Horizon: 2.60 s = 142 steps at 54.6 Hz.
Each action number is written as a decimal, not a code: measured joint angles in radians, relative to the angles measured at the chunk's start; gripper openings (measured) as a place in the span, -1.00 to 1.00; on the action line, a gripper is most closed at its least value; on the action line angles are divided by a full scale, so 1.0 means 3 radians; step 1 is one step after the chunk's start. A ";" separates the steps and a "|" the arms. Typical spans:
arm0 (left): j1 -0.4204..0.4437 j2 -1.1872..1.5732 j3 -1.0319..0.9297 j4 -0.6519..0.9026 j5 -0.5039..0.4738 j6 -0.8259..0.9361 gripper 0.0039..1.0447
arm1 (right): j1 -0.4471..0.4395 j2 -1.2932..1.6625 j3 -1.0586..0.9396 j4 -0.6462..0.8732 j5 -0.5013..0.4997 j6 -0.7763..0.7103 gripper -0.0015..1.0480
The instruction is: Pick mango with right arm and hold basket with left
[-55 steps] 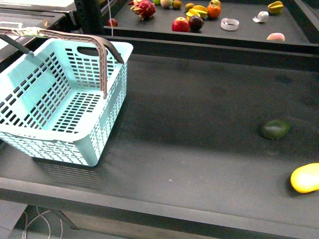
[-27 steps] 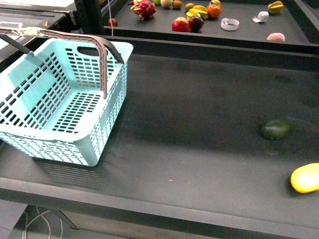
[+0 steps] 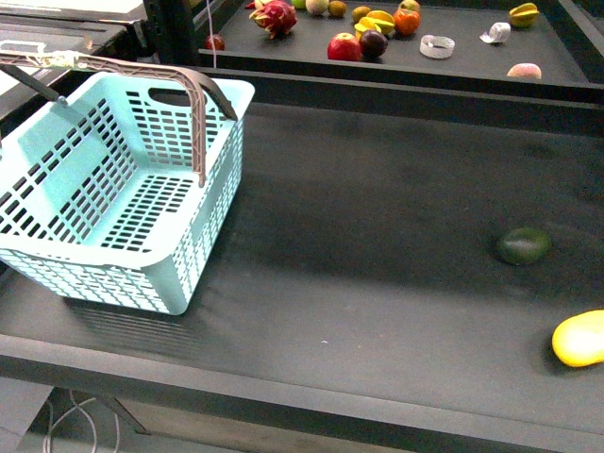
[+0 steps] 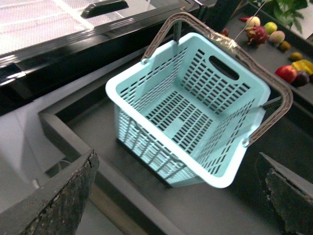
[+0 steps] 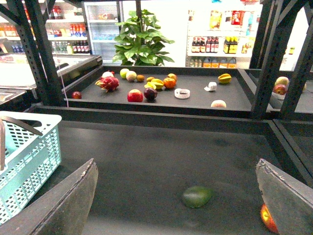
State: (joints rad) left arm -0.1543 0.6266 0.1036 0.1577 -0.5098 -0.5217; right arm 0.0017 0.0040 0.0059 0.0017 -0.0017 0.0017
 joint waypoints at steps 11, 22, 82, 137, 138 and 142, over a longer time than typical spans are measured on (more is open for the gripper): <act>0.0187 0.1446 0.0459 0.1057 0.0341 -0.0458 0.85 | 0.0000 0.0000 0.0000 0.0000 0.0000 0.0000 0.84; 0.0287 0.2663 0.1080 0.1537 0.0680 -0.0931 0.85 | 0.0000 0.0000 0.0000 0.0000 0.0000 0.0000 0.84; 0.0207 0.5821 0.4589 0.1081 0.1030 -0.2031 0.85 | 0.0000 0.0000 -0.0001 0.0000 0.0000 0.0000 0.84; 0.0287 0.4870 0.3508 0.1644 0.1316 -0.1277 -0.91 | -0.0001 0.0000 0.0000 0.0000 0.0000 0.0000 0.84; 0.0264 0.4807 0.3437 0.1685 0.1329 -0.1175 -0.91 | -0.0001 0.0000 -0.0001 0.0000 0.0000 0.0000 0.84; 0.0140 0.4588 0.3192 0.1812 0.1356 -0.0862 -0.91 | -0.0001 0.0000 0.0000 0.0000 0.0000 0.0000 0.84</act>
State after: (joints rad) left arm -0.1123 2.0029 1.0611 0.7013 -0.1032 -0.7803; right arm 0.0013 0.0040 0.0059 0.0017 -0.0017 0.0017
